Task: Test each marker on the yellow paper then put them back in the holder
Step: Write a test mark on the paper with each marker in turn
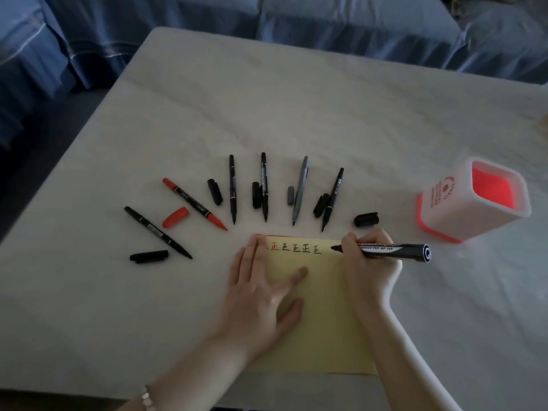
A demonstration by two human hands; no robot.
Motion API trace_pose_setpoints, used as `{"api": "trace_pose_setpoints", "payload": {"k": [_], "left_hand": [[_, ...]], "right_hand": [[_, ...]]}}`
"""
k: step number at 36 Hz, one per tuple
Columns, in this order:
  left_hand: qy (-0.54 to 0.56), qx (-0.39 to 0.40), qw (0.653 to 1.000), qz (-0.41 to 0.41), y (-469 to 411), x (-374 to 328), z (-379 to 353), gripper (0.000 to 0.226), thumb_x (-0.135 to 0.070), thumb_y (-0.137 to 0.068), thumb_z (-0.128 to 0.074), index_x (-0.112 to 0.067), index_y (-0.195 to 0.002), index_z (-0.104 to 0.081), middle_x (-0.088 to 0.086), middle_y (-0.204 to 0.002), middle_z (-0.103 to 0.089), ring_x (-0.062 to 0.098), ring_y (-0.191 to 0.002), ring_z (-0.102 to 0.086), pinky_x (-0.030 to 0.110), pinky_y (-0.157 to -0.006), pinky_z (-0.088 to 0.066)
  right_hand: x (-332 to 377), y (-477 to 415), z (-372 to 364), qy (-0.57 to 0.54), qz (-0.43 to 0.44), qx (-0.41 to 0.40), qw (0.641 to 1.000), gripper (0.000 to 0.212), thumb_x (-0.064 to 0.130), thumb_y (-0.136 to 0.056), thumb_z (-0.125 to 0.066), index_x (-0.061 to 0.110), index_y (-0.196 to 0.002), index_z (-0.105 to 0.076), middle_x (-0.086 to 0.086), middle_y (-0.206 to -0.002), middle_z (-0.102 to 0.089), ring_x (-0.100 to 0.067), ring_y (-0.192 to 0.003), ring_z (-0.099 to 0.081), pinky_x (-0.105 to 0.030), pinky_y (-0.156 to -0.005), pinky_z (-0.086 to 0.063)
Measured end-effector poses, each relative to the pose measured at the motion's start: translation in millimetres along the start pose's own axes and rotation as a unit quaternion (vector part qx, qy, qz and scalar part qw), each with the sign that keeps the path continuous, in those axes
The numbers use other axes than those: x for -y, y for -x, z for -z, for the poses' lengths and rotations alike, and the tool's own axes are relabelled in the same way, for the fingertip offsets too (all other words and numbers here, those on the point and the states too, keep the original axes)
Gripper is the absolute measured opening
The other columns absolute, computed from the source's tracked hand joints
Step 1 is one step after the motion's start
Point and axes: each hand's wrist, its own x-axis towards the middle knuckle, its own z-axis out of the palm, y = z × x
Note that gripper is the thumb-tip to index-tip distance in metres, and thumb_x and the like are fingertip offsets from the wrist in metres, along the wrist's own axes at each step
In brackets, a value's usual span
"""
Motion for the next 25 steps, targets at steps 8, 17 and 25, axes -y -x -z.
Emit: {"api": "trace_pose_setpoints", "payload": {"k": [8,17,25], "left_hand": [[-0.001,0.002,1.000,-0.001,-0.1,0.3,1.4,0.040,-0.053,-0.084,-0.039,-0.045,-0.123,-0.046,0.031,-0.141,-0.034,0.035,-0.136,-0.016,0.040,-0.112,-0.006],[-0.003,-0.003,1.000,-0.004,-0.7,0.4,0.7,0.040,-0.053,-0.085,-0.039,-0.045,-0.124,-0.045,0.031,-0.141,-0.034,0.036,-0.136,-0.016,0.040,-0.112,-0.006],[-0.001,-0.007,1.000,-0.001,-1.1,0.3,0.8,0.040,-0.053,-0.085,-0.039,-0.045,-0.124,-0.044,0.031,-0.141,-0.034,0.035,-0.136,-0.017,0.041,-0.112,-0.009]], "right_hand": [[8.1,3.1,-2.9,0.012,-0.007,0.024,1.000,0.033,0.007,-0.077,-0.065,0.015,-0.051,-0.047,0.005,-0.050,-0.049,0.004,-0.041,-0.045,-0.007,-0.045,-0.036],[5.5,1.8,-4.2,0.045,0.009,0.024,0.999,0.028,0.011,-0.076,-0.067,0.013,-0.054,-0.050,0.005,-0.051,-0.050,0.003,-0.046,-0.047,-0.007,-0.048,-0.036],[4.3,1.0,-3.8,0.030,-0.001,0.008,1.000,0.029,0.010,-0.077,-0.066,0.013,-0.054,-0.049,0.003,-0.051,-0.049,0.002,-0.045,-0.047,-0.007,-0.047,-0.036]]}}
